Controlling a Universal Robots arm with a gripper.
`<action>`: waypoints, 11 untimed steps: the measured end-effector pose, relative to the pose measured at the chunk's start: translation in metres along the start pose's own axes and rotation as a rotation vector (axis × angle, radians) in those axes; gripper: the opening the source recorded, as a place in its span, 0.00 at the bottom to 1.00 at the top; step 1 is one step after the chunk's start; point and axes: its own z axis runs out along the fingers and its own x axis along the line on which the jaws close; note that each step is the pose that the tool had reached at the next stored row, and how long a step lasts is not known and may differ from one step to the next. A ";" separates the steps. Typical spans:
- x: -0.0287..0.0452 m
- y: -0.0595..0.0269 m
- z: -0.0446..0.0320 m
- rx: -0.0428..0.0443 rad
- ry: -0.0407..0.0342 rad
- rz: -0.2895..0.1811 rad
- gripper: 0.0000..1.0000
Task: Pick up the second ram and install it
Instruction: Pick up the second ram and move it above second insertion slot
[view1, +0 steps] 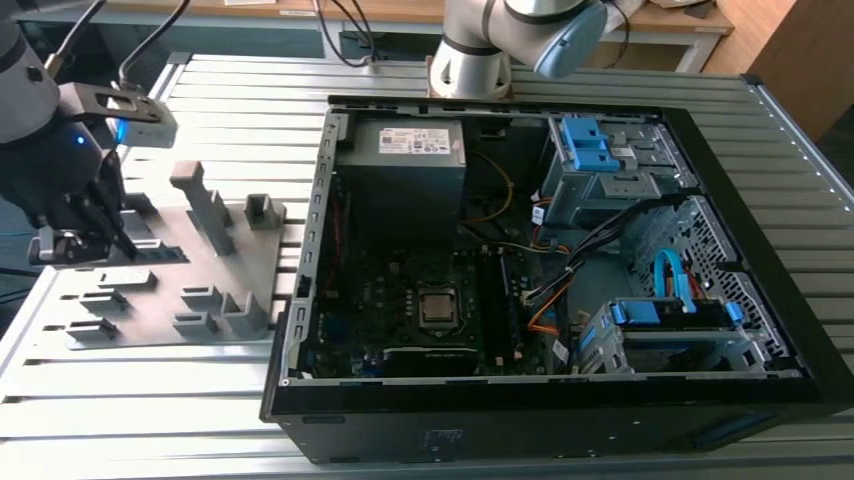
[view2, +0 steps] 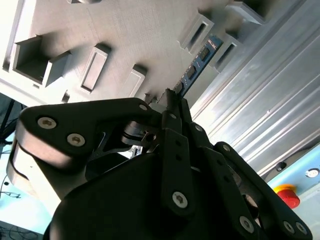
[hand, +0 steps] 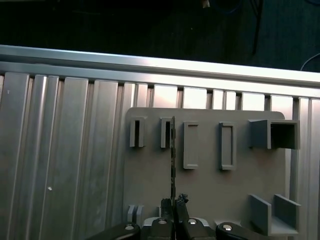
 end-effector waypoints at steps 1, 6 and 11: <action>-0.0001 0.0001 -0.0022 0.0000 0.0000 0.000 0.14; -0.0004 0.0005 -0.0118 0.0000 0.0000 0.000 0.14; -0.0007 0.0010 -0.0212 0.0001 0.0001 0.000 0.14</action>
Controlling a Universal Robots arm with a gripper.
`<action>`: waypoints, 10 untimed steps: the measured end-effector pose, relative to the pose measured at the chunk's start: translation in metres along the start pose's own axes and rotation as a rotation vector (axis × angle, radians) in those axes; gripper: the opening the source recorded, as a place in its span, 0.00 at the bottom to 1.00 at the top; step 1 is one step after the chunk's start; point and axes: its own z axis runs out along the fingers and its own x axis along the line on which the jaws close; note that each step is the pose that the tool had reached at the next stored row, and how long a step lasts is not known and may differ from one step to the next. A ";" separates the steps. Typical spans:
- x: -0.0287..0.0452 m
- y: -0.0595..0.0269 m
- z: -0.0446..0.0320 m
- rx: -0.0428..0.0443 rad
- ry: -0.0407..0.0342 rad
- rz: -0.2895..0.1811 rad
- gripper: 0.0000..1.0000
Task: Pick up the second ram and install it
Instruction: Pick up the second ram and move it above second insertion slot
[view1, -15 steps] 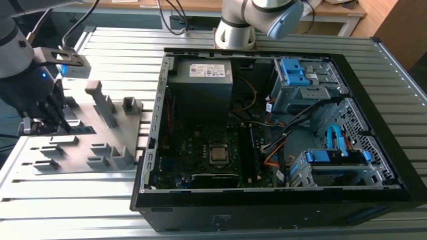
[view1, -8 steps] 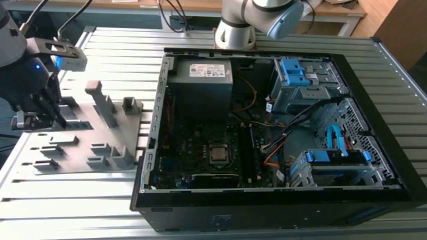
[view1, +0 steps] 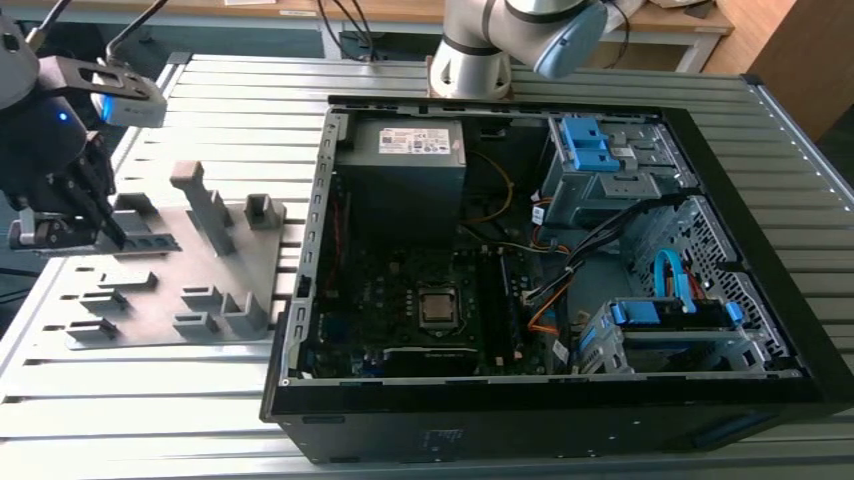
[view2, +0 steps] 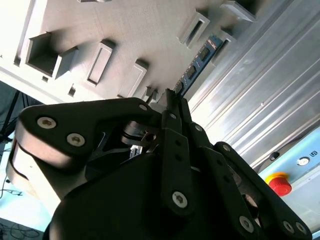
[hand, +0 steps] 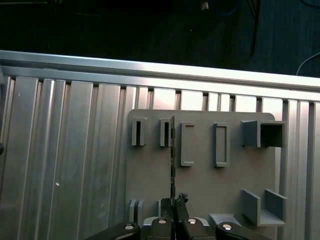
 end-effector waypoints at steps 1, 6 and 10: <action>0.0000 0.0001 -0.0016 0.0001 0.0000 0.000 0.14; -0.0003 0.0004 -0.0101 -0.0001 0.0002 0.000 0.14; -0.0006 0.0008 -0.0172 0.0001 0.0001 0.000 0.14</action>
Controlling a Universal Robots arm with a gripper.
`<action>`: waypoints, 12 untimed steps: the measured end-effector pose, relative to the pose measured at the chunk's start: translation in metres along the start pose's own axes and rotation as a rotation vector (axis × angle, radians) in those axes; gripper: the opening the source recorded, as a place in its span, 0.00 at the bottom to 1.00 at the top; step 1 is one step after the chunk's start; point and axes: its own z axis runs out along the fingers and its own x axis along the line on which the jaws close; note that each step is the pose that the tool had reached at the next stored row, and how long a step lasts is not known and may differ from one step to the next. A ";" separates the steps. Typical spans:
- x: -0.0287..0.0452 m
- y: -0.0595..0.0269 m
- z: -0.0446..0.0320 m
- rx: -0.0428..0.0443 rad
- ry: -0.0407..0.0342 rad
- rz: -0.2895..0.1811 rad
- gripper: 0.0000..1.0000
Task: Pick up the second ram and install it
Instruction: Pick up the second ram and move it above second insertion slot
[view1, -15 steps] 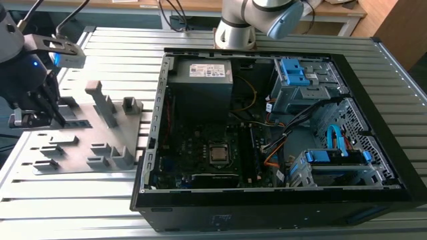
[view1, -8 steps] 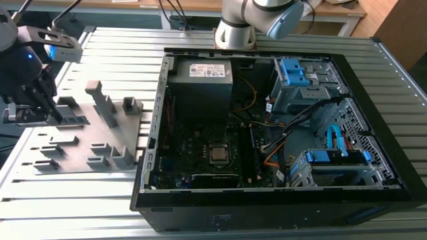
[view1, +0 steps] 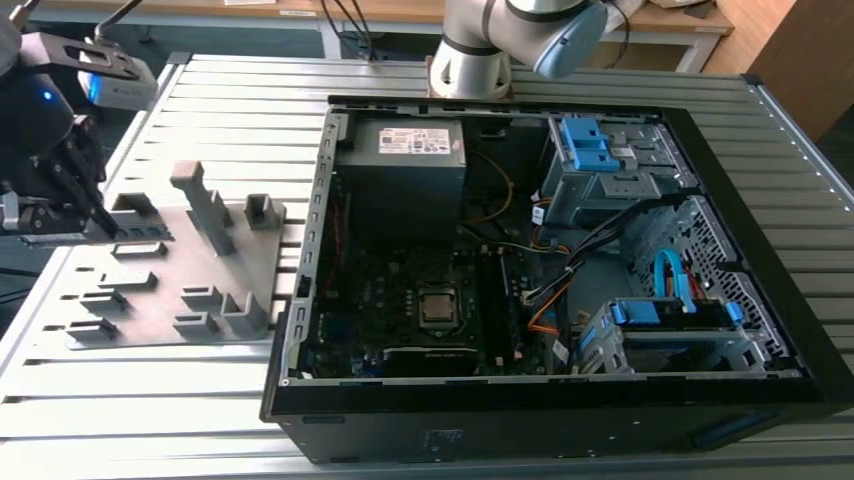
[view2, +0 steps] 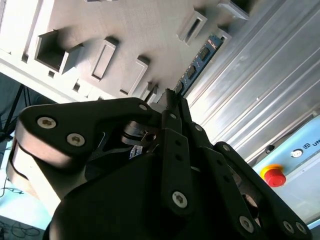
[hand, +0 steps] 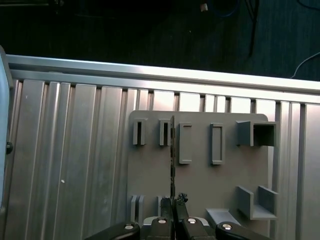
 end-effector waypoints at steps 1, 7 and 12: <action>-0.0001 0.0001 -0.0020 -0.0001 0.0001 0.000 0.14; -0.0005 0.0007 -0.0148 -0.0001 0.0001 0.000 0.14; -0.0009 0.0012 -0.0261 -0.0001 0.0002 0.000 0.14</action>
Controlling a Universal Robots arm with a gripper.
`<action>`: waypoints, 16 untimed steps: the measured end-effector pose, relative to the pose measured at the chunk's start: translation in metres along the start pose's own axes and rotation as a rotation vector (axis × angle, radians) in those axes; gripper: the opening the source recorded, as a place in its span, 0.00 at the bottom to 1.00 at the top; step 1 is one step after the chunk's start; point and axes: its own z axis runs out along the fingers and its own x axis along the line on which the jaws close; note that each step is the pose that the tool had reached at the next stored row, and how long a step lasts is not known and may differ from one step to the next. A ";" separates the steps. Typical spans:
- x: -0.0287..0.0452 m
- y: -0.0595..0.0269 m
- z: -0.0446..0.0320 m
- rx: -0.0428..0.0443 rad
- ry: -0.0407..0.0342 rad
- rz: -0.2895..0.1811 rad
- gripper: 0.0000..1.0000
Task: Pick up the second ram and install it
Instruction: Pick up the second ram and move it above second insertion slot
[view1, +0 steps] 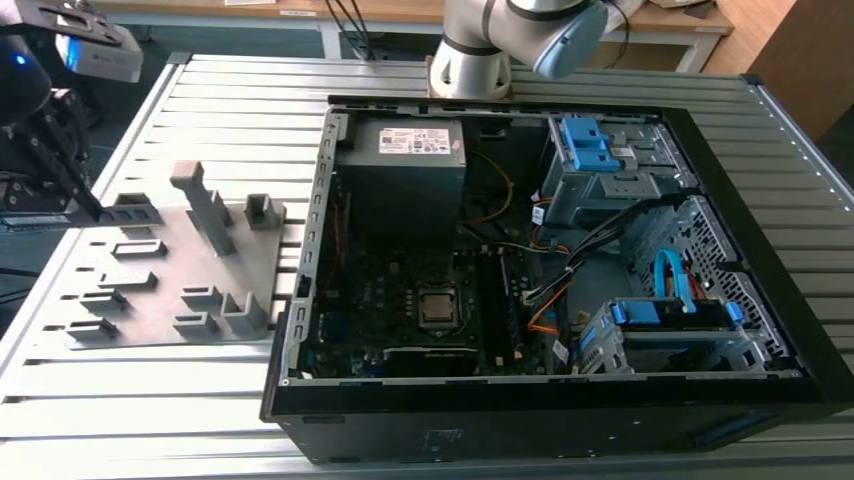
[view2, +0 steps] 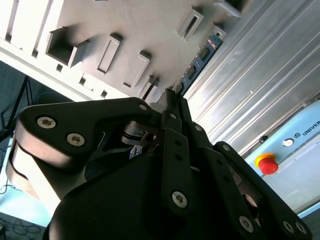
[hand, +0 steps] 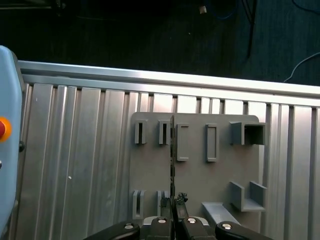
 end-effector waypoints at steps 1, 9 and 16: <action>-0.0001 0.0001 -0.0023 -0.0001 0.0001 0.000 0.14; -0.0010 0.0014 -0.0299 -0.0001 0.0007 0.000 0.14; -0.0015 0.0020 -0.0447 -0.0001 0.0007 0.000 0.14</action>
